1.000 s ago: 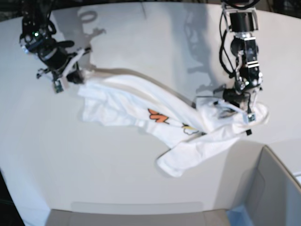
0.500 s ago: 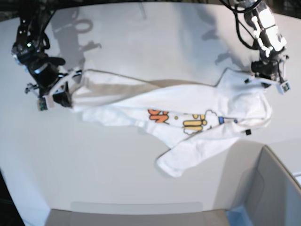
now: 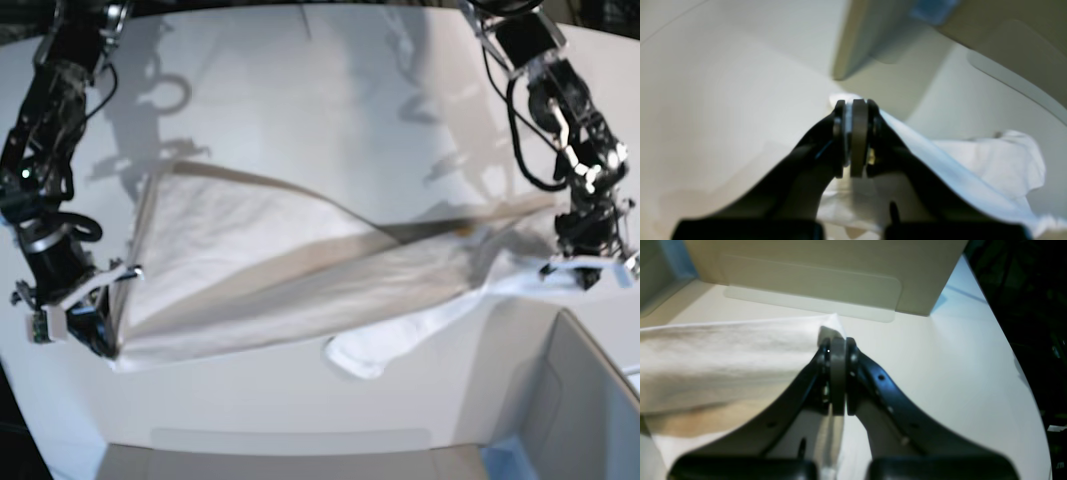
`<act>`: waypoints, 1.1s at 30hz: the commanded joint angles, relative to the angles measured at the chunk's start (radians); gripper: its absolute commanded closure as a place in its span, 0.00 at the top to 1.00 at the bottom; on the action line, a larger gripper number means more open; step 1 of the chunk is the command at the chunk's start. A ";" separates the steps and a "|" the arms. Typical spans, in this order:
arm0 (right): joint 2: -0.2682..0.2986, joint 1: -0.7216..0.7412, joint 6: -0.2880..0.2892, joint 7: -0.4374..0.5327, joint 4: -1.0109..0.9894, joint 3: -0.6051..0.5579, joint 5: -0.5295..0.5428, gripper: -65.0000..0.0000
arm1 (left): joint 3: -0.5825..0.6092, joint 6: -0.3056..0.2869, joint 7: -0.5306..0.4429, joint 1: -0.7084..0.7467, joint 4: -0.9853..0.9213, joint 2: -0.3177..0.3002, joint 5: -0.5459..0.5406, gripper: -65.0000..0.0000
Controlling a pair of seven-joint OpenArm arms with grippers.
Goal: Layout the t-shirt on the table in an organized manner, then fold the t-shirt properly
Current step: 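Lift the shirt with both grippers, swing it up and lay it flat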
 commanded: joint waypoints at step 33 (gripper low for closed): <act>0.124 0.570 0.000 0.150 -0.270 -0.282 0.011 0.00 | 0.070 0.003 0.089 -0.386 0.068 -0.140 0.003 0.00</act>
